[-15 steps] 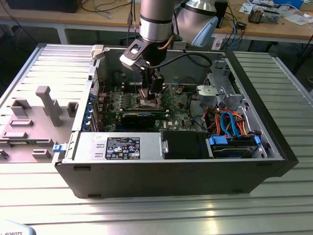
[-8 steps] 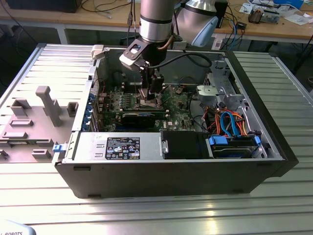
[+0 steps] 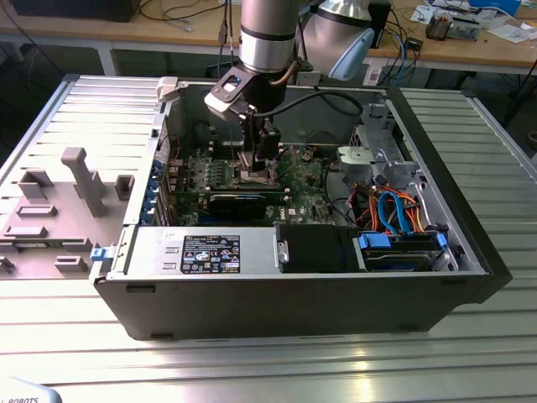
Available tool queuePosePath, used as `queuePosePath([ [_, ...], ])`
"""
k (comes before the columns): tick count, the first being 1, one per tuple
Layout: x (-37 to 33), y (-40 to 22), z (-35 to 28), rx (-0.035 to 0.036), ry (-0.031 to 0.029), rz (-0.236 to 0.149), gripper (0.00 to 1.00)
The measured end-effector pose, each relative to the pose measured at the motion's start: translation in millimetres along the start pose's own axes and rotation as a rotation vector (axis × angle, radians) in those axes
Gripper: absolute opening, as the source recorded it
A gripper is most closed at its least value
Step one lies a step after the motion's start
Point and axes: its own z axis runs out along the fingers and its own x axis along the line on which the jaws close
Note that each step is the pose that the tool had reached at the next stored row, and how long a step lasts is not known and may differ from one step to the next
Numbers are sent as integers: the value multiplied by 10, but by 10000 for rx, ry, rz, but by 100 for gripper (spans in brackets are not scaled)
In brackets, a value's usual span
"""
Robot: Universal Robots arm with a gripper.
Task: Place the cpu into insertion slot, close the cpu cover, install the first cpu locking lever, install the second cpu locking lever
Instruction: 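Place the cpu into insertion slot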
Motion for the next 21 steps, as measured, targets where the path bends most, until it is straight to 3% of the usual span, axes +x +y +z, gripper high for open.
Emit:
queuePosePath([
  [21,0,0,1,25,29,400,55],
])
